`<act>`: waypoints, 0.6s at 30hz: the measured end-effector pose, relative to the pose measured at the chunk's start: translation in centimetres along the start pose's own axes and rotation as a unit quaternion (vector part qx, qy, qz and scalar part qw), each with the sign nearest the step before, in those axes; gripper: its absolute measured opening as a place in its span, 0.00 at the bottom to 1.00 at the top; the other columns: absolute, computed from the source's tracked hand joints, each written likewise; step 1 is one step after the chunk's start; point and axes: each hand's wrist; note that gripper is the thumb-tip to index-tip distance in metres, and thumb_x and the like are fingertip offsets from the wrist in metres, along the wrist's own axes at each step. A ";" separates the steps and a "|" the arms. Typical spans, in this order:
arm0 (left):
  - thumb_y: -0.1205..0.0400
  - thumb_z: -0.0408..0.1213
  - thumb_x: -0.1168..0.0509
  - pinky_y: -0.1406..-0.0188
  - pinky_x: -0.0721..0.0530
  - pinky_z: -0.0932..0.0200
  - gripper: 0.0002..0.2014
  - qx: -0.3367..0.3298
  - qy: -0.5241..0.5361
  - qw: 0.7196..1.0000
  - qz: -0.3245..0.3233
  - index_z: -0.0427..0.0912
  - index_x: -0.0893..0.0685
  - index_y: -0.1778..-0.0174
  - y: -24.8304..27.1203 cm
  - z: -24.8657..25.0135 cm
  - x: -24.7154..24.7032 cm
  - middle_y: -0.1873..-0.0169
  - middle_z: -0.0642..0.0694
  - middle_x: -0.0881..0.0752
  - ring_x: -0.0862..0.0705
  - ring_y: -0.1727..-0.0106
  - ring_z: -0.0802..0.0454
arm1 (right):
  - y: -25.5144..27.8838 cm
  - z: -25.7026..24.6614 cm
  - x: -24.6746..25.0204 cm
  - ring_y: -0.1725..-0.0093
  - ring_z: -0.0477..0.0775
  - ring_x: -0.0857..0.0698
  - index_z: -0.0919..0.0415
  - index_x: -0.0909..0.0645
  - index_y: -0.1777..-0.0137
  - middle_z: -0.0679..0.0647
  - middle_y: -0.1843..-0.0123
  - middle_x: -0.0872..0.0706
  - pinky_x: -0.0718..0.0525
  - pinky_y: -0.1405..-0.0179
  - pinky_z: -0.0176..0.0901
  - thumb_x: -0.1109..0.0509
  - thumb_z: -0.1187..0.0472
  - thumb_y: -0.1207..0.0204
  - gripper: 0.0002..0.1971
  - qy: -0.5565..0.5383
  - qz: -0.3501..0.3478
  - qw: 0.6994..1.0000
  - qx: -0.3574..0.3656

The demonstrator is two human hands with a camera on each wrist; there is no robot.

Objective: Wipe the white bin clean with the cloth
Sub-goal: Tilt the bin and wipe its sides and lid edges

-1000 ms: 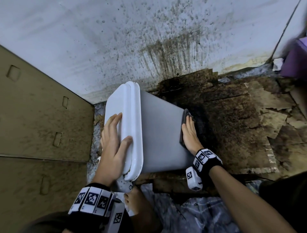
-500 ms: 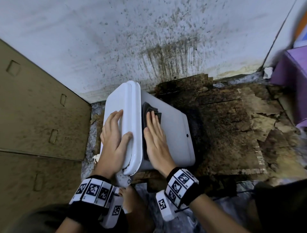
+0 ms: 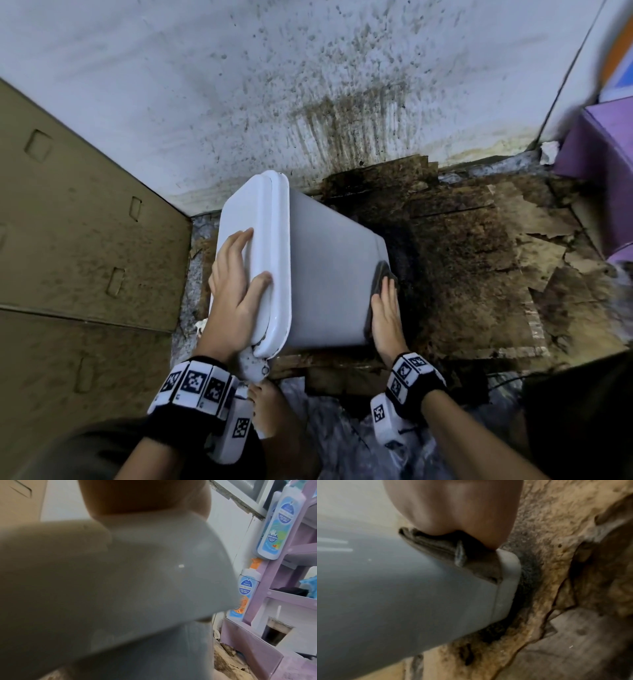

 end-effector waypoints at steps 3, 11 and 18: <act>0.19 0.58 0.47 0.14 0.45 0.42 0.36 -0.004 -0.002 1.000 0.008 0.51 0.38 0.13 -0.1 0.2 -0.1 0.17 0.55 0.37 0.41 0.14 0.55 | 0.2 -1.4 -0.2 0.10 0.56 0.55 0.66 0.52 0.12 0.60 0.09 0.54 0.63 0.15 0.40 0.54 0.62 0.07 0.26 0.035 -0.008 0.999 0.002; 0.17 0.57 0.48 0.14 0.45 0.35 0.34 -0.010 -0.006 1.000 0.002 0.52 0.39 0.13 -0.3 0.0 -0.3 0.16 0.52 0.38 0.44 0.13 0.53 | 5.4 -9.4 -3.1 0.12 0.38 0.58 0.48 0.52 0.11 0.42 0.10 0.54 0.60 0.13 0.38 0.51 0.54 0.08 0.27 -0.034 -0.027 0.987 0.152; 0.17 0.58 0.47 0.14 0.44 0.33 0.34 -0.007 -0.002 1.000 0.000 0.55 0.40 0.13 -0.2 0.1 -0.6 0.15 0.53 0.39 0.44 0.12 0.52 | 7.5 -10.5 -3.6 0.11 0.41 0.53 0.49 0.52 0.10 0.41 0.09 0.51 0.54 0.13 0.39 0.59 0.48 0.10 0.28 0.043 -0.027 0.950 0.307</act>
Point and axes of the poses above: each hand's wrist, its own y-axis away from the middle knuckle, its own x-axis out of the back of the hand, z = x × y
